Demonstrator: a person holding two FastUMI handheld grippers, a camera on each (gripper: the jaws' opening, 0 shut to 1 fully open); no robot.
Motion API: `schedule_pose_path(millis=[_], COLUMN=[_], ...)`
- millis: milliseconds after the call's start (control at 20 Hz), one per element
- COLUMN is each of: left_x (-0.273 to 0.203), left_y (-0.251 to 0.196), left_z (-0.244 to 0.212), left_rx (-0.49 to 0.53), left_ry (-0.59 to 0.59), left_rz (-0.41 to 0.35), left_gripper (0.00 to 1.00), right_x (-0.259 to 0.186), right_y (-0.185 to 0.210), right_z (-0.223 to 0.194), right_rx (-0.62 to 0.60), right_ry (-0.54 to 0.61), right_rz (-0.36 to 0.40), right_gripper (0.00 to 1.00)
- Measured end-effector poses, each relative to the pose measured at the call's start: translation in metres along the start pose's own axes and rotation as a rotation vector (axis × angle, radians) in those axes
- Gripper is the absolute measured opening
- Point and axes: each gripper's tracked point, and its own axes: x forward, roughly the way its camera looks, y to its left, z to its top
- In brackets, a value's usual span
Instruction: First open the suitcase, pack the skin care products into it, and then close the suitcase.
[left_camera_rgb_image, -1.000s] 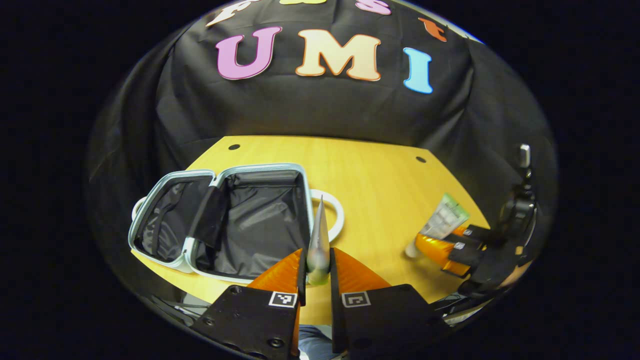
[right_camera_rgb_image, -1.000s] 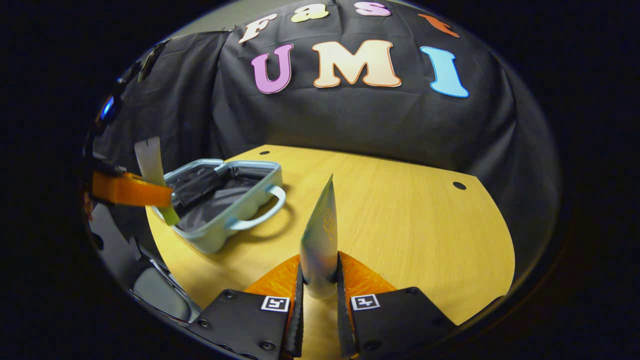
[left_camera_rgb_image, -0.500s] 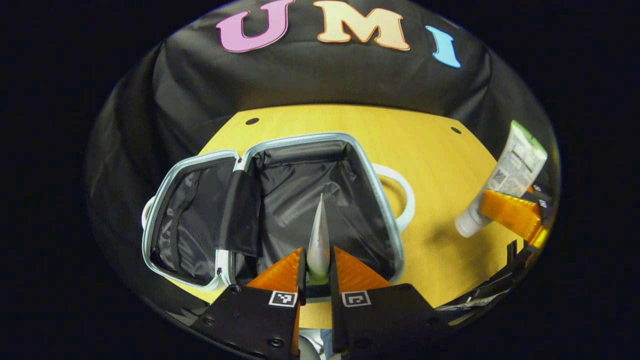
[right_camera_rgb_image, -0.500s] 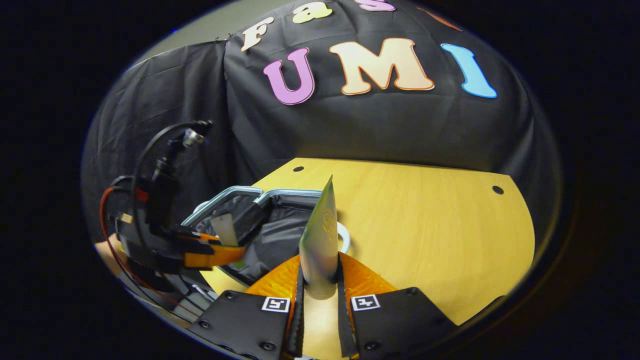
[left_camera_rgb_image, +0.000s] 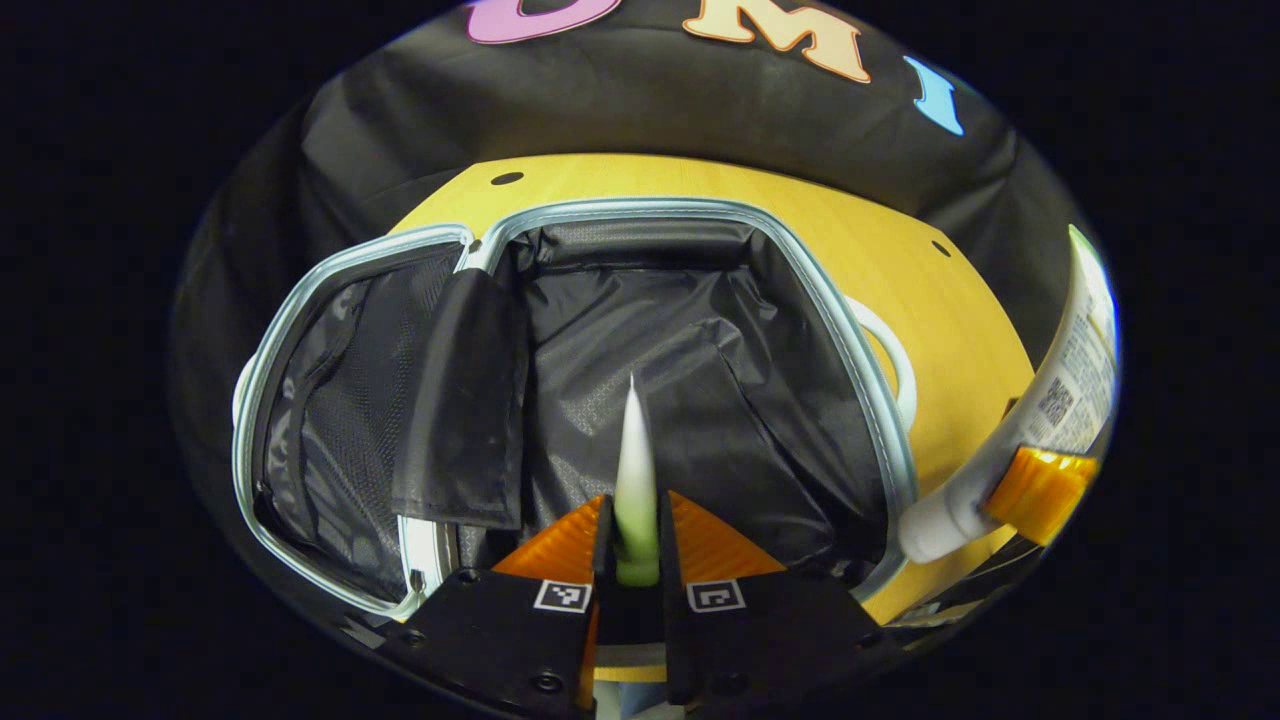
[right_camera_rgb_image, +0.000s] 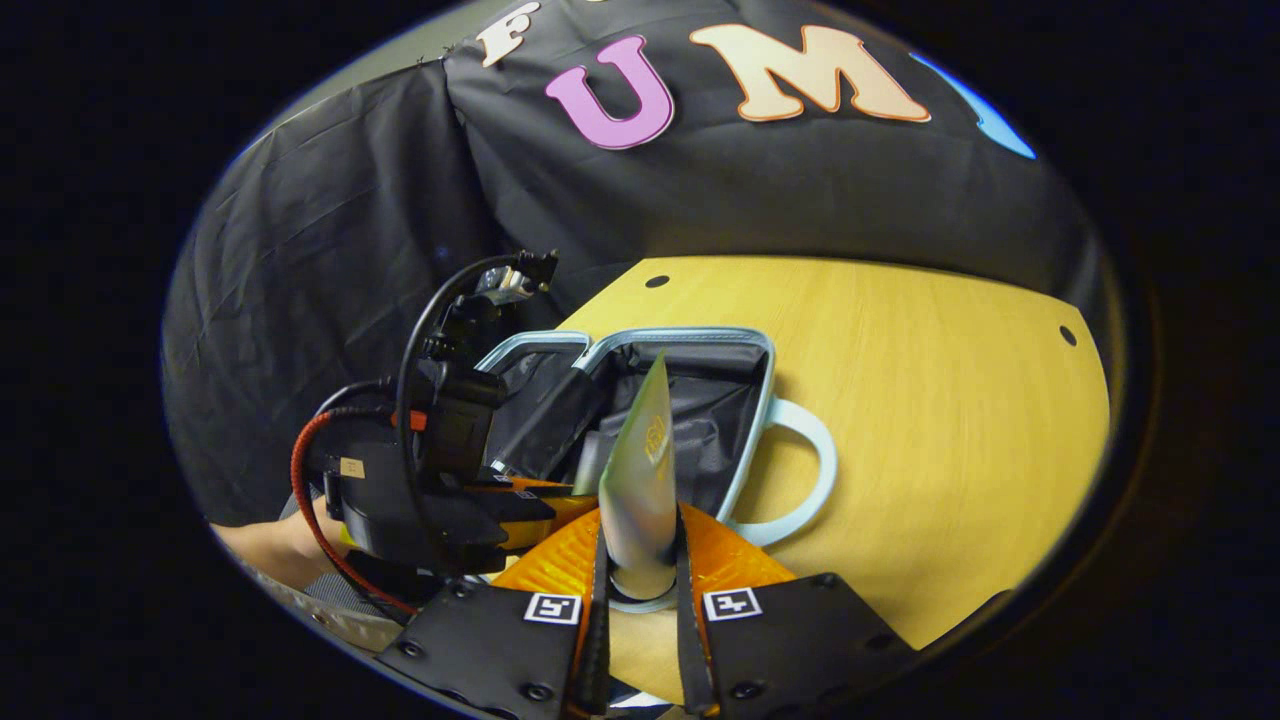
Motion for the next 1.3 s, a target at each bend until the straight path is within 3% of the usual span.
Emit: schedule_pose_path(millis=[50,100,250,300,500,700,800,850,900,1050,1100,1150,1200,1300], left_x=[0.002,0.002,0.0,-0.002,-0.019,-0.036,-0.042,-0.046,-0.049,-0.058,-0.062,-0.067,-0.071,-0.079], left_y=[-0.001,-0.004,-0.007,-0.008,-0.004,0.019,0.035,0.045,0.055,0.099,0.115,0.133,0.149,0.182], left_z=[0.001,0.002,0.012,0.017,0.044,0.067,0.074,0.078,0.08,0.087,0.089,0.092,0.093,0.098], left_rx=[0.003,0.009,0.051,0.06,0.055,0.062,0.04,0.025,0.012,-0.017,-0.026,-0.04,-0.058,-0.105], left_ry=[-0.002,-0.008,-0.043,-0.06,-0.151,-0.232,-0.256,-0.271,-0.283,-0.311,-0.321,-0.331,-0.339,-0.358], left_rz=[-0.02,-0.046,-0.087,-0.099,-0.129,-0.1,-0.078,-0.068,-0.055,0.013,0.037,0.066,0.09,0.137], left_gripper=[0.15,0.22,0.66,0.72,0.72,0.77,0.75,0.78,0.81,0.89,0.9,0.91,0.91,0.93], right_x=[0.006,0.012,0.029,0.035,0.052,0.066,0.069,0.069,0.066,0.06,0.062,0.059,0.054,0.051], right_y=[0.0,0.001,0.004,0.002,-0.003,-0.002,0.003,0.005,0.007,0.01,0.01,0.007,0.004,0.001], right_z=[-0.002,-0.006,-0.015,-0.02,-0.04,-0.037,-0.031,-0.021,-0.012,0.012,0.02,0.029,0.035,0.048], right_rx=[0.003,0.008,0.023,0.022,0.05,0.053,0.058,0.061,0.06,0.056,0.056,0.054,0.055,0.053], right_ry=[0.016,0.032,0.074,0.088,0.149,0.151,0.121,0.087,0.051,-0.035,-0.063,-0.093,-0.114,-0.15], right_rz=[-0.008,-0.013,-0.031,-0.048,-0.098,-0.13,-0.124,-0.118,-0.112,-0.106,-0.109,-0.121,-0.127,-0.14], right_gripper=[0.3,0.3,0.3,0.3,0.3,0.31,0.35,0.32,0.36,0.8,1.0,0.93,0.98,0.98])
